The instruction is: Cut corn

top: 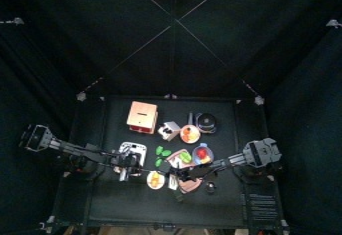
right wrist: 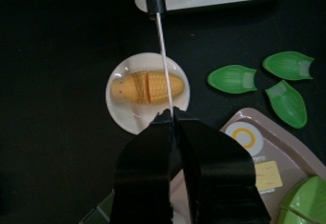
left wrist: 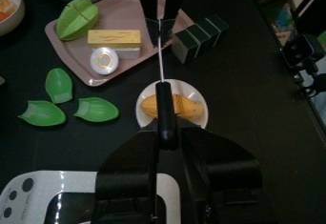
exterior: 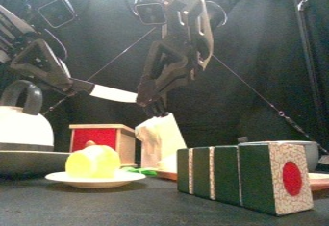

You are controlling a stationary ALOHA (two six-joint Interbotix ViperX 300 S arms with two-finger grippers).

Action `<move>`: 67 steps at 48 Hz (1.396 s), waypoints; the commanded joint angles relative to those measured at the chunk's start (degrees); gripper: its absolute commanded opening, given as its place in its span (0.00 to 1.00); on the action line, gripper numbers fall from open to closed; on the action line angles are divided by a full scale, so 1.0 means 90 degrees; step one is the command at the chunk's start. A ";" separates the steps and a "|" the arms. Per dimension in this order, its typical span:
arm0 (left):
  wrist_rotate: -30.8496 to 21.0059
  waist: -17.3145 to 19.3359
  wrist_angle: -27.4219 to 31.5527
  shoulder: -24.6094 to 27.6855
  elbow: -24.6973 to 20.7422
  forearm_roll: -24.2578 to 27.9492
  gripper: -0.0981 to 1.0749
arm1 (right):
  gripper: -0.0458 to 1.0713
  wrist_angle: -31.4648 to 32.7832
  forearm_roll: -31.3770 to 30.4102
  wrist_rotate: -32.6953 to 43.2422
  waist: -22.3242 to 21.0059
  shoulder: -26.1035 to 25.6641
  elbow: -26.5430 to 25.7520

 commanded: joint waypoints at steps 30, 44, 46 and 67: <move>-0.0020 -0.0313 0.0127 0.1250 -0.0518 0.0439 0.55 | 0.14 0.0205 0.0449 0.0010 0.0352 0.0254 -0.0059; -0.0010 -0.0303 0.0273 0.1299 -0.0439 0.0420 0.55 | 0.14 0.0205 0.0410 -0.0029 0.0303 0.0420 -0.0273; -0.0010 -0.0303 0.0332 0.1299 -0.0410 0.0420 0.55 | 0.14 0.0215 0.0410 -0.0029 0.0303 0.0439 -0.0322; -0.0029 -0.0303 0.0381 0.1318 -0.0352 0.0420 0.55 | 0.14 0.0381 0.0439 -0.0049 0.0273 0.0635 -0.0449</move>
